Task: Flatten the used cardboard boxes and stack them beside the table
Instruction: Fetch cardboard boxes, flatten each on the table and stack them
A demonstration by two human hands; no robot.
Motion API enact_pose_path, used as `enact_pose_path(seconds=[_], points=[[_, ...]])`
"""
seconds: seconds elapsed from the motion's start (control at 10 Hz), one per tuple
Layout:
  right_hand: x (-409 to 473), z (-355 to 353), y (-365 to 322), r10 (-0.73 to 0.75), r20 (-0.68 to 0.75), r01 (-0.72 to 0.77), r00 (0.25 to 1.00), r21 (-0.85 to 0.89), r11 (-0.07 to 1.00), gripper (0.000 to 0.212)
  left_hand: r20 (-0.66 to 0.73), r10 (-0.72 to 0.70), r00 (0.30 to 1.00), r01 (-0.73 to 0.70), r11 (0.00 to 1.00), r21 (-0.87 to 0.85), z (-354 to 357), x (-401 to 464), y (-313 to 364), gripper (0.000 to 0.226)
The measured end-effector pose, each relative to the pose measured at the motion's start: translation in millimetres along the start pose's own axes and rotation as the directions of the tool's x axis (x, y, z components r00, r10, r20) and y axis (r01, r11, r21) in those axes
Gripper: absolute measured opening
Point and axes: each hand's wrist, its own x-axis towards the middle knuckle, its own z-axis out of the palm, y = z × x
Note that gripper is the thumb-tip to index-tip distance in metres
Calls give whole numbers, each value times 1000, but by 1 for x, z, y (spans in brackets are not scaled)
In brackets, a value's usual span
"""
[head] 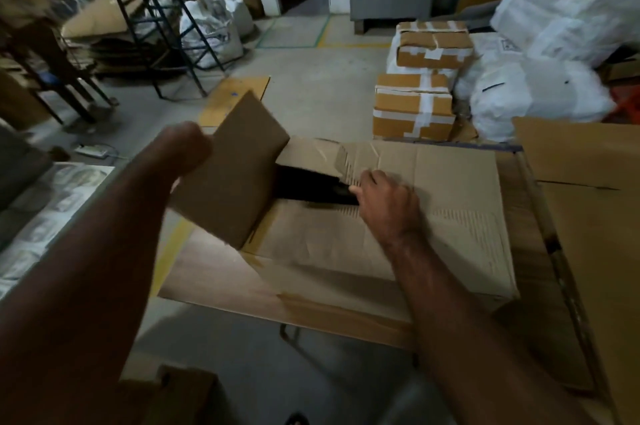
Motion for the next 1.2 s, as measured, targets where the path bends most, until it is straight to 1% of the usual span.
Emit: enact_pose_path(seconds=[0.1,0.2,0.3,0.4,0.5,0.6,0.7,0.8,0.9,1.0,1.1,1.2], points=[[4,-10,3,-80,245,73,966,37,997,46,106,-103,989,103,995,5,26,-15,-21,64],[8,-10,4,-70,323,40,944,98,994,48,151,107,983,-75,976,-205,69,-52,1,70],[8,-8,3,-55,335,16,940,118,993,36,425,295,856,80,735,-673,109,-63,13,60],[7,-14,1,-51,366,22,929,82,996,30,455,372,809,165,600,-783,129,-58,8,70],[18,-28,-2,-26,448,-25,893,106,994,34,365,304,880,47,709,-704,130,-46,11,63],[40,-47,-16,-17,580,-66,814,121,990,44,201,240,950,-92,827,-554,122,-40,20,55],[57,-67,-27,-7,643,-80,766,106,991,45,261,216,941,-30,820,-571,110,-28,22,58],[62,-81,-26,15,695,-131,719,113,985,46,252,230,940,-34,799,-600,101,-17,16,60],[63,-111,-32,76,668,-171,740,78,982,45,238,342,909,-38,637,-770,84,-27,18,66],[59,-158,-42,15,514,-80,858,106,991,37,292,467,834,35,485,-874,63,-38,14,64],[38,-201,-48,-93,603,-33,792,194,980,25,298,584,755,-191,630,-752,62,-30,7,61],[-4,-209,-59,-224,803,-115,552,339,934,51,304,640,706,-515,759,-399,91,-40,6,81]])
